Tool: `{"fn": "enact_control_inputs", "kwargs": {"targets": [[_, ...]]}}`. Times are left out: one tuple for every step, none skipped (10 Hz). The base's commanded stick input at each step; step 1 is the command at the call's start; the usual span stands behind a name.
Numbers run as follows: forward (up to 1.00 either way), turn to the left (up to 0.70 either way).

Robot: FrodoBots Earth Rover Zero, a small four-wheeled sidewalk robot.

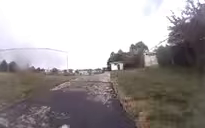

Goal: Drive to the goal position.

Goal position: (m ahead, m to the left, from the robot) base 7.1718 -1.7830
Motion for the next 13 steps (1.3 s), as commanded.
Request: {"fn": "enact_control_inputs", "kwargs": {"targets": [[1.0, 0.0], [1.0, 0.0], [1.0, 0.0], [1.0, 0.0], [1.0, 0.0], [1.0, 0.0], [1.0, 0.0], [1.0, 0.0], [1.0, 0.0], [1.0, 0.0], [1.0, 0.0], [1.0, 0.0], [1.0, 0.0]]}}
